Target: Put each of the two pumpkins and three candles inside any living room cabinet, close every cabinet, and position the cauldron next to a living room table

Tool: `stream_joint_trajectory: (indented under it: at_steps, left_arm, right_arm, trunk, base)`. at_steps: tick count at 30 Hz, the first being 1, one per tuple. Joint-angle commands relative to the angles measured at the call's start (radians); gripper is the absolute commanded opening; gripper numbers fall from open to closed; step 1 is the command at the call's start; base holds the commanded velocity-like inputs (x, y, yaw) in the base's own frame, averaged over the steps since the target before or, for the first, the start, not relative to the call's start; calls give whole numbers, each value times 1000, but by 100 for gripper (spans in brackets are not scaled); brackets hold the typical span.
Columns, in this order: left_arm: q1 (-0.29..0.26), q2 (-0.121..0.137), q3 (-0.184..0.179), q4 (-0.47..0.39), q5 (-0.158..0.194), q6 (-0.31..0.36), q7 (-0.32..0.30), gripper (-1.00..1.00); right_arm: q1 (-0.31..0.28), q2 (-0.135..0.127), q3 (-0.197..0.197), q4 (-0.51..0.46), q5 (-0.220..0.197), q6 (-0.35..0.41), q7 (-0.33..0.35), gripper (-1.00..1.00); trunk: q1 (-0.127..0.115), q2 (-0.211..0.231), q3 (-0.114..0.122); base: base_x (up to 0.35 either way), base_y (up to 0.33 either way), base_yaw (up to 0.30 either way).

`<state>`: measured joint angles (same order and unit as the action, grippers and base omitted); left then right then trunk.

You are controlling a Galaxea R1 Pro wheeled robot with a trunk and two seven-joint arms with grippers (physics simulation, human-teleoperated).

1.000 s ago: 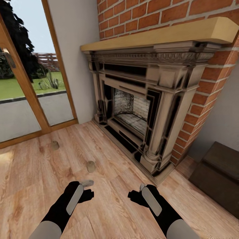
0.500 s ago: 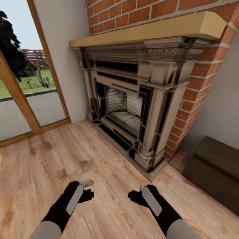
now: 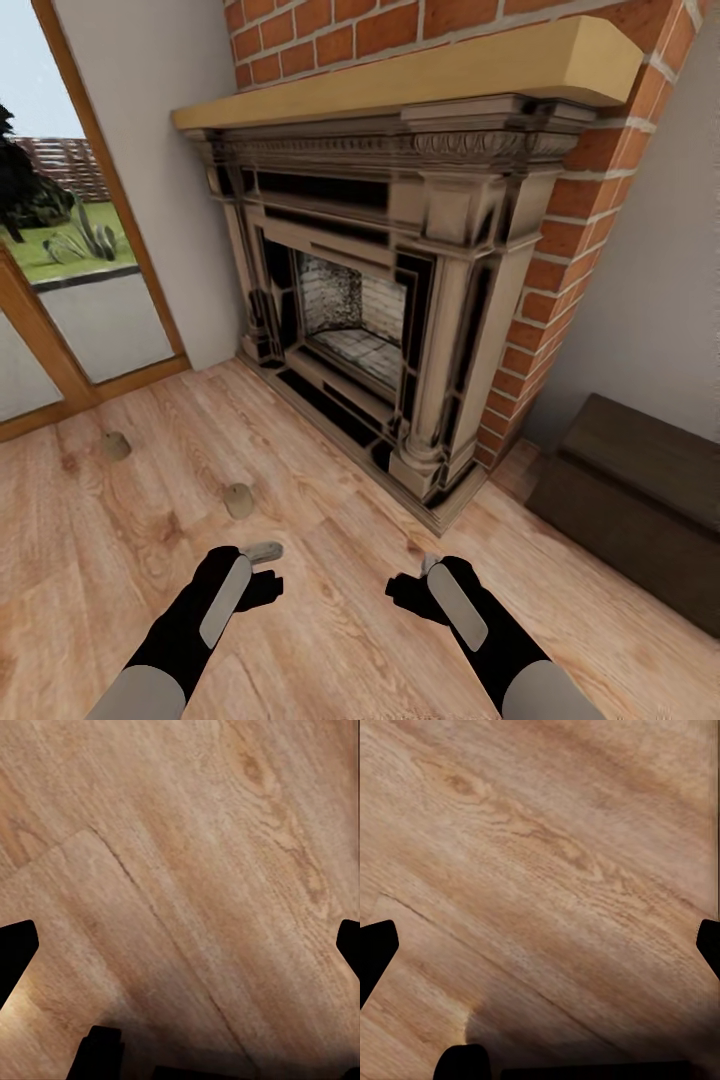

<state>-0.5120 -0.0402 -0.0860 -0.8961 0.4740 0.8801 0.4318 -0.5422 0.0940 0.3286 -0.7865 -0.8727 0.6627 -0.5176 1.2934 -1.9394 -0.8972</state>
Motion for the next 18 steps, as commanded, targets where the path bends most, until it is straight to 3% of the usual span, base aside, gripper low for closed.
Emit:
stream_joint_trajectory:
  at_steps: [1,18]
  left_arm:
    - [0,0,-2,-2,11,2,10,100]
    - [0,0,-2,-2,11,2,13,100]
  right_arm:
    - [-1,0,3,-1,-11,0,-10,100]
    - [-1,0,3,-3,-9,-4,-10,100]
  trunk:
    - [0,0,-2]
    - [0,0,-27]
  base:
    - [0,0,-152]
    - [0,0,-161]
